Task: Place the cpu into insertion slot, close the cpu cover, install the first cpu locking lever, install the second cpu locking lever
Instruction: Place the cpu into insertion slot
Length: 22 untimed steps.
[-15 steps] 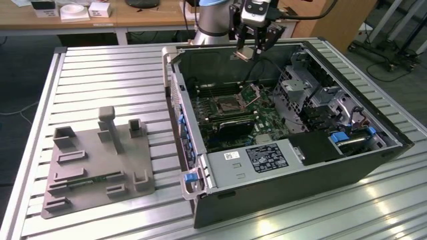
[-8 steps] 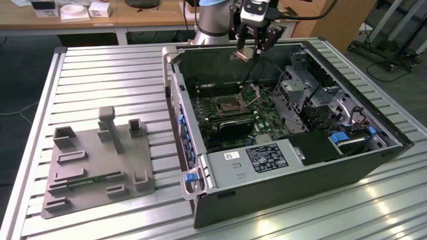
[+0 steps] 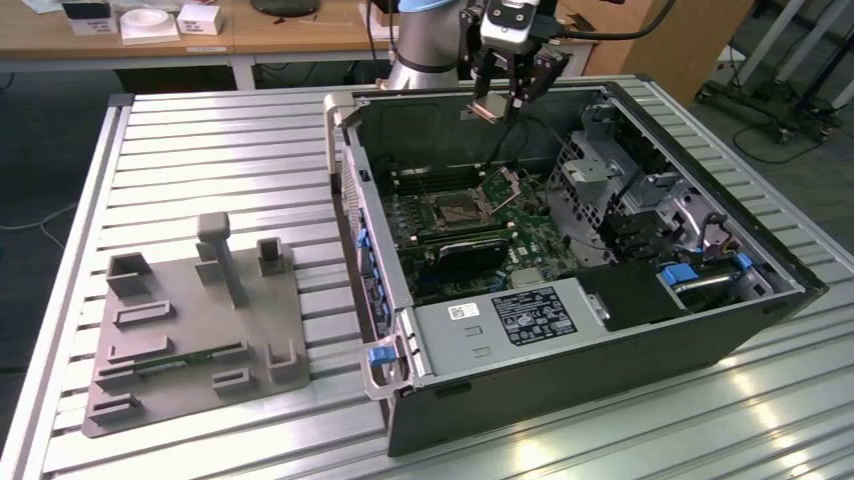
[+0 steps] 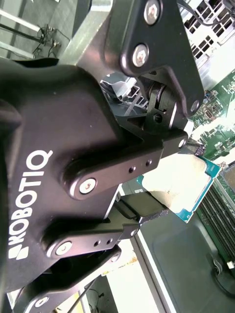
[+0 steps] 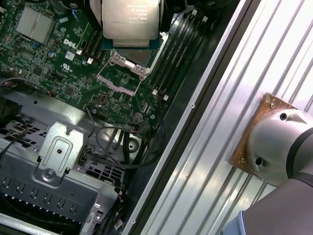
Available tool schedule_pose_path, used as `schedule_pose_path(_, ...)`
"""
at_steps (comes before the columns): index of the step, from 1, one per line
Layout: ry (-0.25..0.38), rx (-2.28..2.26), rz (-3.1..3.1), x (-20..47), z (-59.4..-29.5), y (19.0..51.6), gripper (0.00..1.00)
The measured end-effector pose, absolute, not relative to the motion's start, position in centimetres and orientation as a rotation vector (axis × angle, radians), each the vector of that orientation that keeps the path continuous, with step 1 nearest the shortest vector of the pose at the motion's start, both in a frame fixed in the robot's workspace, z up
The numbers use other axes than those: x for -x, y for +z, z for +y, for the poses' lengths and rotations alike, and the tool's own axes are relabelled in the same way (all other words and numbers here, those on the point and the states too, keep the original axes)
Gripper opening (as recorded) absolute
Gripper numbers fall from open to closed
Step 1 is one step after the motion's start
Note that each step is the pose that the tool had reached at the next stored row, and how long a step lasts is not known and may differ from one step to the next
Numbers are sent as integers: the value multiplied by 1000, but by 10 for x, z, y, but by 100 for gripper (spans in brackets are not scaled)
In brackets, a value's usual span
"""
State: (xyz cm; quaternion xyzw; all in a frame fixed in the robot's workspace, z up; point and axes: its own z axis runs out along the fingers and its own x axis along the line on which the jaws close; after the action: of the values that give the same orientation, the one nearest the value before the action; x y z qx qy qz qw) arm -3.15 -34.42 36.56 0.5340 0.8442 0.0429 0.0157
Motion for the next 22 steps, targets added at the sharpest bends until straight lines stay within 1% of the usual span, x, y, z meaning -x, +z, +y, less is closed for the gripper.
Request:
schedule_pose_path(12,132,-1698,2601,32,-344,365,54)
schedule_pose_path(22,128,-1833,2504,32,-344,364,54)
